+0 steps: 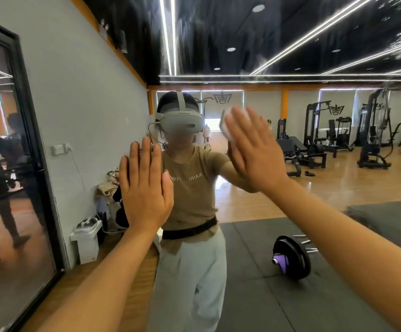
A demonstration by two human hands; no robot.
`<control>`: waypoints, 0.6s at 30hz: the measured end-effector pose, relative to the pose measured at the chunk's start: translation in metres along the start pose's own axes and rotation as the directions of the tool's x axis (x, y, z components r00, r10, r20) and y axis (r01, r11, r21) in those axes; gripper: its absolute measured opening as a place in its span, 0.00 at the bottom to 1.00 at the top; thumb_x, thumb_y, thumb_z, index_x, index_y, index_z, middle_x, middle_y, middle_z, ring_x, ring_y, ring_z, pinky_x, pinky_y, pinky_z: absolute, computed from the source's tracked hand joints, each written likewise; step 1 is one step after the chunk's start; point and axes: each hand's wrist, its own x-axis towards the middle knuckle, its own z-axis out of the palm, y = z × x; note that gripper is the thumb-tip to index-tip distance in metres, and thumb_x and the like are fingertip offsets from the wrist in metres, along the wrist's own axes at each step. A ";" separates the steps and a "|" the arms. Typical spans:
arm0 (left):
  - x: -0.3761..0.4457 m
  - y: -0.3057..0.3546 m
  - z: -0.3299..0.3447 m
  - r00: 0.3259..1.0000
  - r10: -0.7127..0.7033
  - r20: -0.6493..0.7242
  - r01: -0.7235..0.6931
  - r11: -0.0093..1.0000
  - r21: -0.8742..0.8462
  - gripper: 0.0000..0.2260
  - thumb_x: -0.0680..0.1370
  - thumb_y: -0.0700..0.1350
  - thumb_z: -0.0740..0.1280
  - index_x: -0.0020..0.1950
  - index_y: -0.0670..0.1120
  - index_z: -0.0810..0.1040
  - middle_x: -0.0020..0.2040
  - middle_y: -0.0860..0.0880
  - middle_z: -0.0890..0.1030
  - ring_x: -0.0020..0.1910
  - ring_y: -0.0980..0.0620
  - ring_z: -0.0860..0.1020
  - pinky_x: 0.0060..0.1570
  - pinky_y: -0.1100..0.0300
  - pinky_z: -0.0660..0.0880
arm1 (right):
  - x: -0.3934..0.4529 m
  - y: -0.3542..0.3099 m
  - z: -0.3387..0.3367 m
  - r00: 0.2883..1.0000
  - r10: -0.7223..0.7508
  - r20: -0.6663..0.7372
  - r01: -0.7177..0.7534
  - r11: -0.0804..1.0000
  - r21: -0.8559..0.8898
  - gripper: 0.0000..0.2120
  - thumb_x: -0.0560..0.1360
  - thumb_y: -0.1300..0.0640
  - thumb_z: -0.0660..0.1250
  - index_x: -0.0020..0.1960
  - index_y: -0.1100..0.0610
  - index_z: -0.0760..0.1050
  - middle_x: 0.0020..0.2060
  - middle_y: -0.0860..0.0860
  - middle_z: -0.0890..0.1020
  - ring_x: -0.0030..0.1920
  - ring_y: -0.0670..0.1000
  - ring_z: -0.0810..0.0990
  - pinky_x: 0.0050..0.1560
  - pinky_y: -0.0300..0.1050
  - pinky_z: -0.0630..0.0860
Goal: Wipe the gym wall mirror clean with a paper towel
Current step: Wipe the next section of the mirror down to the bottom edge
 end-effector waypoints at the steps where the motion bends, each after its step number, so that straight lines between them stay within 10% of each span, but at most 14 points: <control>1: 0.000 0.000 0.000 1.000 0.000 -0.001 0.000 1.000 0.002 0.25 0.84 0.48 0.50 0.81 0.43 0.57 0.81 0.43 0.56 0.81 0.42 0.53 0.79 0.46 0.47 | 0.018 0.001 -0.001 0.993 0.103 -0.048 -0.102 0.994 0.039 0.25 0.84 0.57 0.54 0.79 0.60 0.57 0.79 0.60 0.58 0.79 0.60 0.52 0.80 0.58 0.49; 5: 0.001 0.001 0.000 1.000 0.007 -0.007 -0.007 1.000 -0.006 0.25 0.84 0.48 0.51 0.81 0.43 0.58 0.81 0.42 0.57 0.80 0.42 0.53 0.79 0.45 0.49 | 0.030 -0.028 0.007 0.934 0.339 -0.115 -0.318 0.932 0.172 0.25 0.84 0.58 0.54 0.79 0.62 0.58 0.79 0.59 0.59 0.80 0.62 0.51 0.80 0.56 0.45; 10: 0.003 0.000 -0.003 1.000 0.010 -0.021 -0.011 0.998 -0.059 0.25 0.84 0.47 0.53 0.80 0.42 0.59 0.80 0.42 0.58 0.80 0.46 0.51 0.79 0.48 0.46 | -0.065 -0.083 0.032 0.997 -0.064 0.048 0.057 0.988 0.141 0.26 0.82 0.57 0.58 0.78 0.58 0.58 0.78 0.58 0.61 0.79 0.62 0.53 0.79 0.58 0.48; 18: -0.021 -0.019 -0.037 0.982 0.151 0.113 -0.121 0.965 -0.233 0.25 0.83 0.46 0.54 0.80 0.42 0.60 0.82 0.44 0.55 0.81 0.46 0.52 0.79 0.47 0.42 | -0.124 -0.085 0.030 0.765 -0.575 0.291 0.599 0.800 0.006 0.25 0.84 0.63 0.46 0.80 0.56 0.55 0.78 0.50 0.59 0.78 0.55 0.58 0.80 0.51 0.49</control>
